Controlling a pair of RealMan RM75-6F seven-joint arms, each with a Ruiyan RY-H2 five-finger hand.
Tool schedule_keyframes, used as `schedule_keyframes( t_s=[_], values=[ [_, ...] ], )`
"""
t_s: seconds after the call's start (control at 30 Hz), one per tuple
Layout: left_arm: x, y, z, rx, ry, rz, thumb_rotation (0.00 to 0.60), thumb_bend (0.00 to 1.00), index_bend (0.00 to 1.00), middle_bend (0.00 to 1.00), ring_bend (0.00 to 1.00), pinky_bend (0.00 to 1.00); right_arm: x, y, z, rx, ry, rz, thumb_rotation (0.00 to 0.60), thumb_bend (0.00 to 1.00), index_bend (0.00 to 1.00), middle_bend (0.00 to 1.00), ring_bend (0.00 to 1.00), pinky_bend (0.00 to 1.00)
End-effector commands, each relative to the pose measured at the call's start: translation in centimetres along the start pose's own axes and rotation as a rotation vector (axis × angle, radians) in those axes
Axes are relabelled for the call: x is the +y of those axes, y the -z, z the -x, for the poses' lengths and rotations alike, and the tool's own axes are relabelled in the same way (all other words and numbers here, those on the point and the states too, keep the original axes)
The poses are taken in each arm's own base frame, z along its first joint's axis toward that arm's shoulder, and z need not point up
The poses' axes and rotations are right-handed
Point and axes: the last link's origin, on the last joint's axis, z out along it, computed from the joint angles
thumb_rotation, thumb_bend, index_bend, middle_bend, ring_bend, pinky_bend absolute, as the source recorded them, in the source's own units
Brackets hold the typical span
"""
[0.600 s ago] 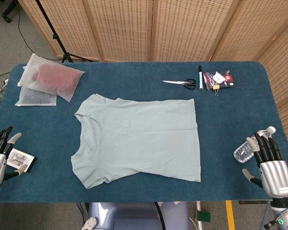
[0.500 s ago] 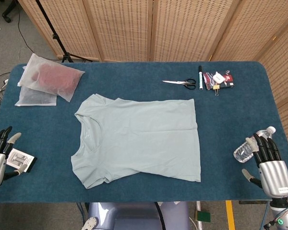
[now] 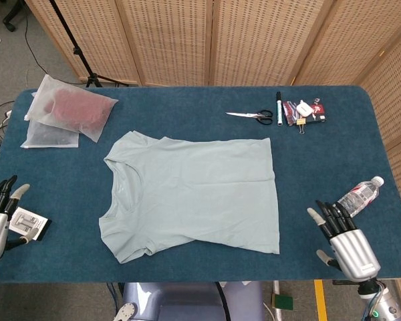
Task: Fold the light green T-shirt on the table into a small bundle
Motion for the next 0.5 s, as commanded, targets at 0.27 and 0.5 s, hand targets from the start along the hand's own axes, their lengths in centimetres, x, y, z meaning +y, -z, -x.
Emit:
schedule_keyframes(
  t_s=[0.27, 0.5],
  values=[
    [0.1, 0.0, 0.2, -0.005, -0.009, -0.005, 0.600, 0.00, 0.00, 0.00, 0.00, 0.00, -2.7, -1.3, 4.0, -0.082, 0.063, -0.175, 0.600, 0.00, 0.29, 0.00, 0.00, 0.03],
    [0.0, -0.1, 0.3, -0.013, -0.010, -0.012, 0.600, 0.00, 0.00, 0.00, 0.00, 0.00, -3.2, -2.0, 5.8, -0.116, 0.089, -0.186, 0.600, 0.00, 0.37, 0.00, 0.00, 0.03]
  ],
)
